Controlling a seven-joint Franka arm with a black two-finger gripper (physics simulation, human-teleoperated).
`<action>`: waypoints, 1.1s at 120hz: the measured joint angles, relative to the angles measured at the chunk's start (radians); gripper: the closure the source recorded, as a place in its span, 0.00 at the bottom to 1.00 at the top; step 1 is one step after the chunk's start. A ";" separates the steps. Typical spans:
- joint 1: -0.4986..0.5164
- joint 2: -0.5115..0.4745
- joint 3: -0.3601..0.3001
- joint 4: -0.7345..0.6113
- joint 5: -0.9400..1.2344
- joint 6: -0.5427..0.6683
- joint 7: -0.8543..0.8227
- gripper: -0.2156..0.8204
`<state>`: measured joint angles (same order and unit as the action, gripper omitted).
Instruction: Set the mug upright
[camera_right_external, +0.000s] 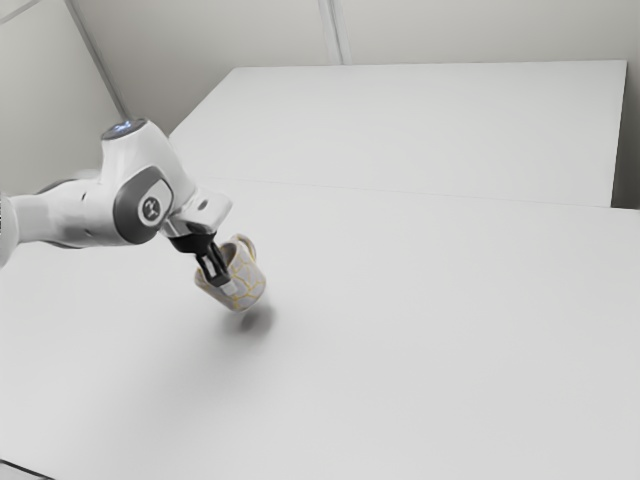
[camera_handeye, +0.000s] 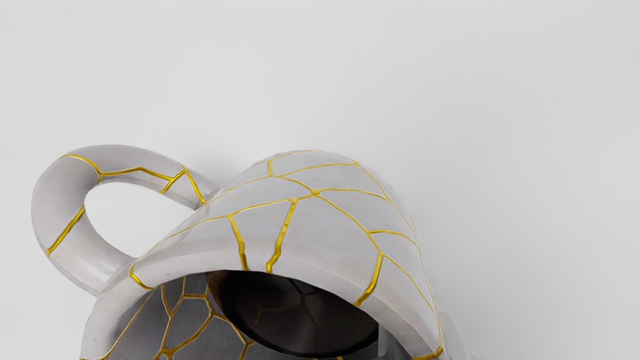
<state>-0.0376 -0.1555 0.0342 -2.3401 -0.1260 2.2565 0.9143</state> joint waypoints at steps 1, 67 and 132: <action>0.000 0.000 -0.003 -0.003 0.004 0.008 -0.002 0.97; 0.001 0.017 -0.067 -0.087 0.229 0.090 -0.235 0.97; 0.001 -0.008 -0.071 -0.090 0.244 0.074 -0.367 0.40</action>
<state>-0.0369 -0.1639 -0.0368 -2.4303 0.1176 2.3310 0.5470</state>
